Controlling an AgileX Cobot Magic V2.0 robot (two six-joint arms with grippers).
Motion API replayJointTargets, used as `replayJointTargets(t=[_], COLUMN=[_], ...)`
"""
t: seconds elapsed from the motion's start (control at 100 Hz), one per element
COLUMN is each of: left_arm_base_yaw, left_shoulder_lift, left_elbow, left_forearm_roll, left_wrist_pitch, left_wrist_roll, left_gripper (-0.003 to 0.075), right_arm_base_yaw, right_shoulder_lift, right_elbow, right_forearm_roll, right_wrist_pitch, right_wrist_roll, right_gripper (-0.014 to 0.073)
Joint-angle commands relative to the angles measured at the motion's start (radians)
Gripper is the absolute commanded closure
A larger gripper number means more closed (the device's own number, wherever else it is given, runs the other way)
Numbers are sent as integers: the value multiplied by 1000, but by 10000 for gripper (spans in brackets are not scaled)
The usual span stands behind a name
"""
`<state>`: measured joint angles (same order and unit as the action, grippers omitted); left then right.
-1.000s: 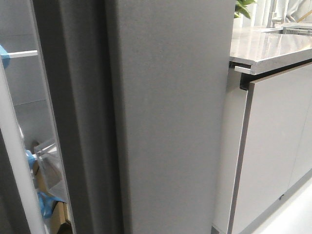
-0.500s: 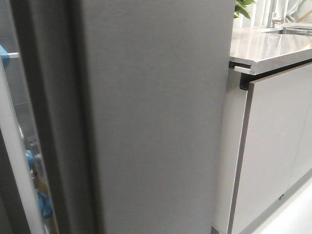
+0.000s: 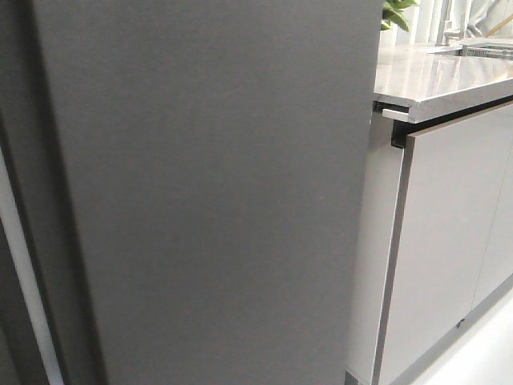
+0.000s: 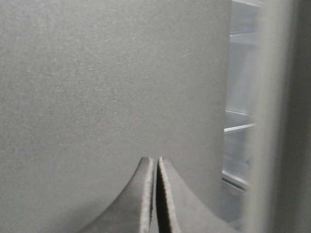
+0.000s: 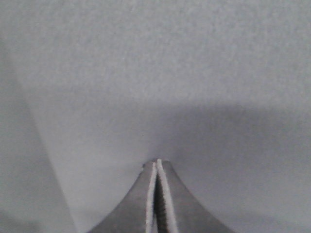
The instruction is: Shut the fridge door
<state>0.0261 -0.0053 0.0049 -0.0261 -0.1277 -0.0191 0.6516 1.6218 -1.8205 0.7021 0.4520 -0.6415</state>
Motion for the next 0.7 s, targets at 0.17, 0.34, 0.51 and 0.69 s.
replayJointTargets(t=[0.17, 0.34, 0.51, 0.69], left_arm_base_yaw=[-1, -1, -1, -1], left_shoulder_lift=[-11, -11, -11, -11], left_elbow=[35, 35, 35, 35], left_forearm_roll=[-4, -4, -4, -4], left_wrist_pitch=[-72, -72, -72, -72], left_wrist_roll=[-4, -4, -4, -4], left_gripper=[740, 740, 740, 740], right_arm_base_yaw=[-6, -8, -22, -57], right_shoulder_lift=[138, 170, 133, 47], right_elbow=[-132, -148, -148, -148], right_forearm_roll=[18, 6, -35, -73], right_wrist_pitch=[-126, -128, -110, -5], right_wrist_roll=[-14, -14, -14, 3], right_gripper=[638, 638, 638, 638])
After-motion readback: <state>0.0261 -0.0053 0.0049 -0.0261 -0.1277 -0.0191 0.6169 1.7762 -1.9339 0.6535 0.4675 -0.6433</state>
